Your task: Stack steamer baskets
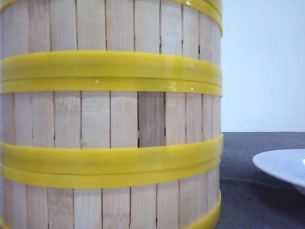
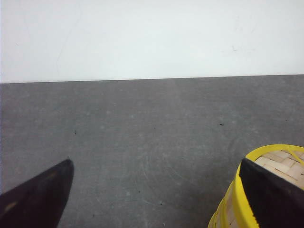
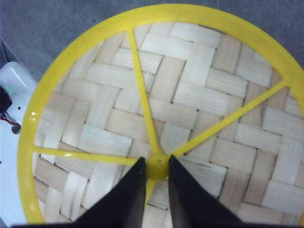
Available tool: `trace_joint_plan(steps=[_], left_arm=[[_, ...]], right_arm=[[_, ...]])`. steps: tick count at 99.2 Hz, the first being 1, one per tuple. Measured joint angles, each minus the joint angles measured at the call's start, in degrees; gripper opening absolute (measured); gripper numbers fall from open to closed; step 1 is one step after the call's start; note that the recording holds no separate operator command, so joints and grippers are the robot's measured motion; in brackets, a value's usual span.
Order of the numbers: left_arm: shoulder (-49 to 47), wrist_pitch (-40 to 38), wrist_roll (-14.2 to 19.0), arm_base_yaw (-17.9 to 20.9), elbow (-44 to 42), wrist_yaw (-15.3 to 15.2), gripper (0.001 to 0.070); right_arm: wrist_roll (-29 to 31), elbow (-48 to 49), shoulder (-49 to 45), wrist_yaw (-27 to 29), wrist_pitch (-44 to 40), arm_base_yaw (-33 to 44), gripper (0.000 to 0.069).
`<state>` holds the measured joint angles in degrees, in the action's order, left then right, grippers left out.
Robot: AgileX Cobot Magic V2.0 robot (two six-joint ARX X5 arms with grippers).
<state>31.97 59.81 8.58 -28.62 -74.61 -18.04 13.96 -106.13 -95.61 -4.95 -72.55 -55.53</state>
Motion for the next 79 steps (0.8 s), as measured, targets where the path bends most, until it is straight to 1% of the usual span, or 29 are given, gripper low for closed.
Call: trace_joint_plan(steps=[5,9,21,28,47,55,58,61,67,71,73,75,79], left_arm=[[0.0,0.0,0.0,0.0,0.0,0.0,0.0694],[0.0,0.0,0.0,0.0,0.0,0.0,0.0694],[0.0,0.0,0.0,0.0,0.0,0.0,0.0694],[0.0,0.0,0.0,0.0,0.0,0.0,0.0694],[0.0,0.0,0.0,0.0,0.0,0.0,0.0694],[0.0,0.0,0.0,0.0,0.0,0.0,0.0694],[0.0,0.0,0.0,0.0,0.0,0.0,0.0694],[0.0,0.0,0.0,0.0,0.0,0.0,0.0694],[0.0,0.0,0.0,0.0,0.0,0.0,0.0693],[0.0,0.1,0.0,0.0,0.0,0.0,0.0686],[0.0,0.2,-0.1,0.0,0.0,0.0,0.0665],[0.0,0.3,-0.1,0.0,0.0,0.0,0.0628],[0.0,0.6,-0.1,0.0,0.0,0.0,0.0513]], right_arm=[[0.0,0.0,0.0,0.0,0.1,0.1,0.0055],[0.0,0.0,0.0,0.0,0.3,0.1,0.0074],[0.0,0.0,0.0,0.2,2.0,0.3,0.0189],[0.0,-0.3,-0.1,0.3,1.9,0.4,0.0225],[-0.1,-5.9,-0.1,0.2,1.4,0.4,0.024],[-1.2,-9.4,-0.1,0.9,1.4,0.4,0.024],[-2.1,-10.8,-0.1,1.9,1.4,0.4,0.0233],[-3.1,-11.9,0.2,3.5,1.6,0.3,0.0208],[-5.7,-12.6,1.6,7.5,2.7,-0.2,0.0106],[-7.4,-12.6,3.1,10.6,3.1,-0.7,0.0061],[-8.0,-12.6,3.9,12.2,3.1,-1.0,0.0048],[-8.5,-12.6,4.7,13.9,3.1,-1.4,0.0038],[-9.3,-12.5,6.5,17.2,3.3,-2.0,0.0025]])
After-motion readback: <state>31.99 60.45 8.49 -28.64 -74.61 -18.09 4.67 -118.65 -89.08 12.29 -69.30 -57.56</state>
